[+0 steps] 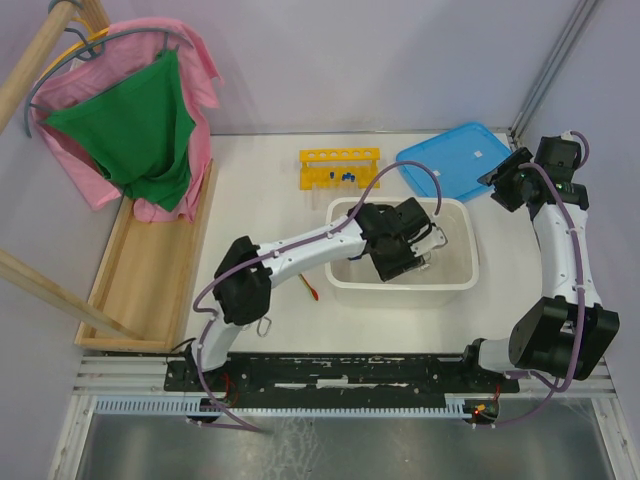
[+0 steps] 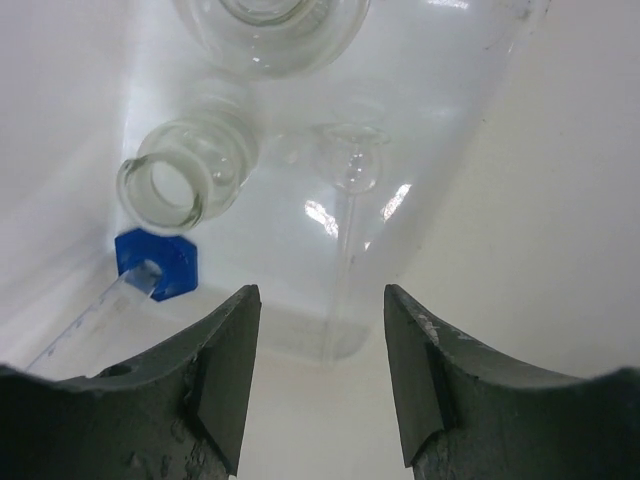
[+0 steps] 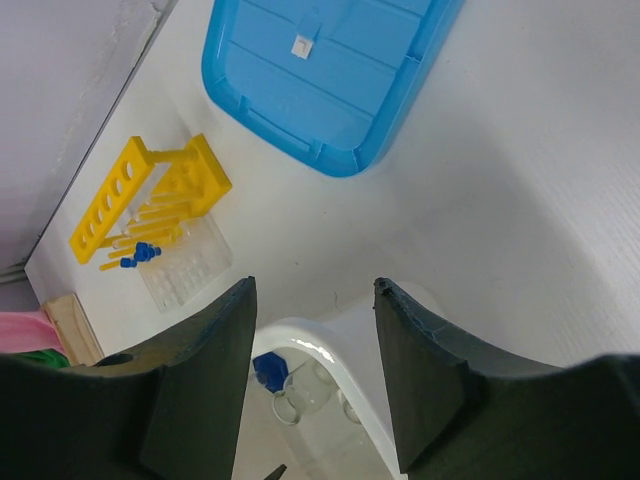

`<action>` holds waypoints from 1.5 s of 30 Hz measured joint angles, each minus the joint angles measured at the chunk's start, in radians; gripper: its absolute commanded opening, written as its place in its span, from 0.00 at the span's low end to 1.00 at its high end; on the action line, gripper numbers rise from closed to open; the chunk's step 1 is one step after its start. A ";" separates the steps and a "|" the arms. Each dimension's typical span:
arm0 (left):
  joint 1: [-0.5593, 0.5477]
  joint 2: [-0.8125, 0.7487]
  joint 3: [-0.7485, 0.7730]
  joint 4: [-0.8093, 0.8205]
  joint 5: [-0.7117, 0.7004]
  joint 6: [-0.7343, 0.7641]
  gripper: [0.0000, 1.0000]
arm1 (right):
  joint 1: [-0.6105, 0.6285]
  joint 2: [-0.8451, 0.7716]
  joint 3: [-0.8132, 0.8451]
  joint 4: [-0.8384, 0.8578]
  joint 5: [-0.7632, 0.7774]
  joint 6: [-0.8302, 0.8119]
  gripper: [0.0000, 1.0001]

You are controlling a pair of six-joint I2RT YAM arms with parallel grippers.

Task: Organize the chemistry lab equipment
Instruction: Pick up the chemistry item at the center of the board.

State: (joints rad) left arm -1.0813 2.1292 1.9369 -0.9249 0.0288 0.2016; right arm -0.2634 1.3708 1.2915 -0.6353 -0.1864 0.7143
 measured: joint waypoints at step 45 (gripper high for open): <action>0.535 -0.759 -0.996 0.298 -0.053 -1.225 0.43 | 0.133 0.017 0.000 0.021 0.016 -0.013 0.57</action>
State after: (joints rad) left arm -0.5465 1.3701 0.9405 -0.6270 -0.0242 -1.0229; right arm -0.1307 1.3880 1.2915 -0.6140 -0.1707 0.7013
